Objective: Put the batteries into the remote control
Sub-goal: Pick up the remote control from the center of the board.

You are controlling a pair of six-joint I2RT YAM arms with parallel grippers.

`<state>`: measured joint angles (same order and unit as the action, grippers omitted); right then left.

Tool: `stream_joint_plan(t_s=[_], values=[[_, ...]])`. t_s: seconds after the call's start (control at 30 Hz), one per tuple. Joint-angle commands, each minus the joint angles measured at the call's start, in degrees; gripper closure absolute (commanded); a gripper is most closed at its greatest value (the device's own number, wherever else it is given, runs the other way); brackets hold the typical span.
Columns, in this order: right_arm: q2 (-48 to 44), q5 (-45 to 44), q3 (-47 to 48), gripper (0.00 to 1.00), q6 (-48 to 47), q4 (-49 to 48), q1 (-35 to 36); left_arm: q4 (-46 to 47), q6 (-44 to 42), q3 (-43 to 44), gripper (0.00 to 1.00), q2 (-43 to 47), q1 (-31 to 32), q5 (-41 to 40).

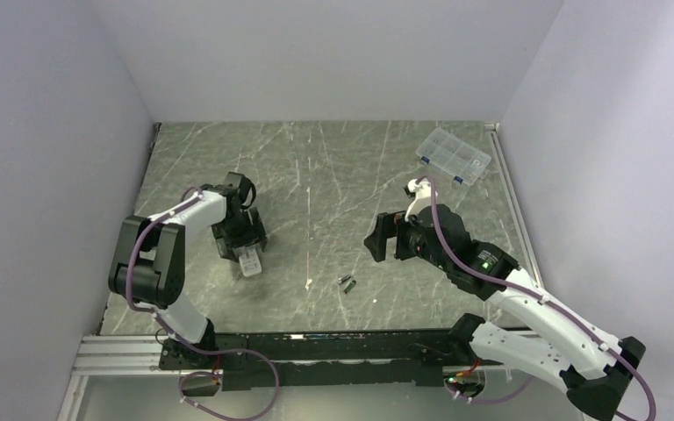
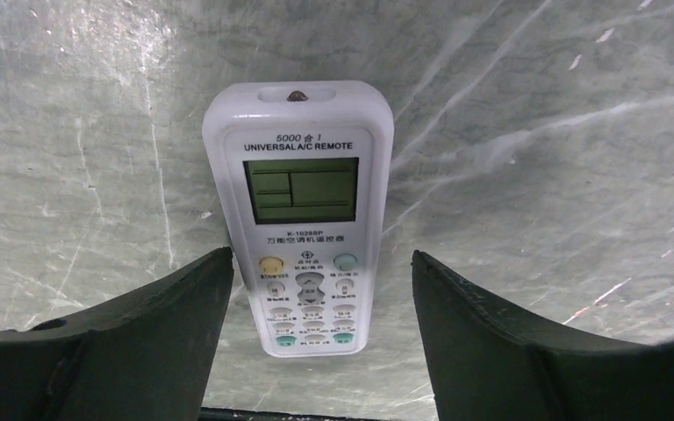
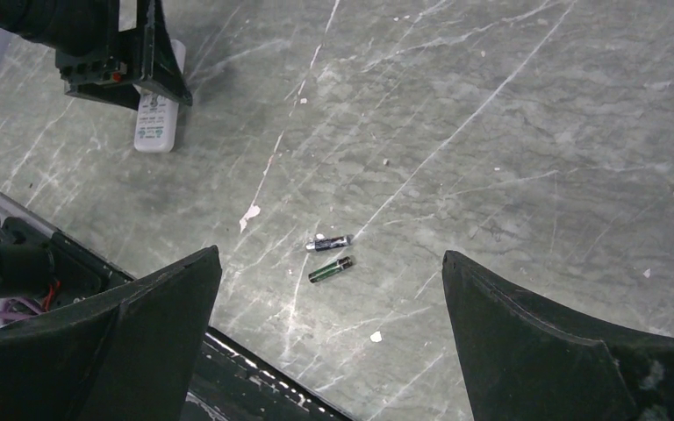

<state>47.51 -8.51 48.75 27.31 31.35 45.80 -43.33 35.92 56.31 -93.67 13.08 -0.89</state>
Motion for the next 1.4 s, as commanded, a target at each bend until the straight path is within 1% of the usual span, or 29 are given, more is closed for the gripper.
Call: stream_joint_plan(t_s=[0.0, 0.27, 0.43, 0.5, 0.57, 0.6, 0.63, 0.67, 0.7, 0.93, 1.17, 1.37], values=[[-1.3, -0.1, -0.3, 0.00, -0.7, -1.2, 0.0, 0.3, -0.8, 2.2, 0.22, -1.5, -0.1, -0.5], [-1.5, 0.2, -0.1, 0.00, -0.8, -0.9, 0.0, -0.1, -0.9, 2.1, 0.36, -1.4, -0.1, -1.0], [-1.7, 0.4, 0.1, 0.00, -0.7, -0.8, 0.1, -0.1, -1.0, 2.0, 0.52, -0.9, -0.1, -0.8], [-2.0, 0.4, 0.0, 0.00, -0.6, -0.7, 0.0, 0.0, -1.0, 1.9, 0.61, -0.7, -0.1, -0.6], [-2.2, 0.4, -0.2, 0.00, -0.4, -0.5, 0.0, 0.2, -1.1, 1.7, 0.73, -0.5, -0.1, -0.2], [-2.2, 0.4, -0.3, 0.00, -0.3, -0.5, 0.0, 0.3, -1.1, 1.7, 0.80, -0.3, -0.1, 0.1], [-2.2, 0.4, -0.4, 0.00, -0.2, -0.4, 0.1, 0.4, -1.1, 1.5, 0.93, 0.1, -0.1, 0.2], [-2.1, 0.4, -0.5, 0.00, -0.1, -0.3, 0.0, 0.3, -1.0, 1.5, 1.00, 0.5, -0.1, 0.3], [-2.1, 0.5, -0.5, 0.00, 0.0, -0.2, 0.1, 0.5, -1.1, 1.3, 1.00, 1.0, -0.1, 0.4], [-2.8, 2.5, -1.0, 0.00, 0.0, -1.3, 0.0, 2.1, -1.9, 0.0, 1.00, 6.4, -0.1, 7.6], [-2.5, 4.8, -1.2, 0.00, 0.1, -2.7, 0.0, 5.7, -1.1, -2.5, 1.00, 13.7, -0.1, 18.8], [-2.0, 8.1, -1.5, 0.00, 1.8, -4.5, 0.0, 8.5, 1.2, -3.9, 1.00, 18.9, -0.1, 25.7]])
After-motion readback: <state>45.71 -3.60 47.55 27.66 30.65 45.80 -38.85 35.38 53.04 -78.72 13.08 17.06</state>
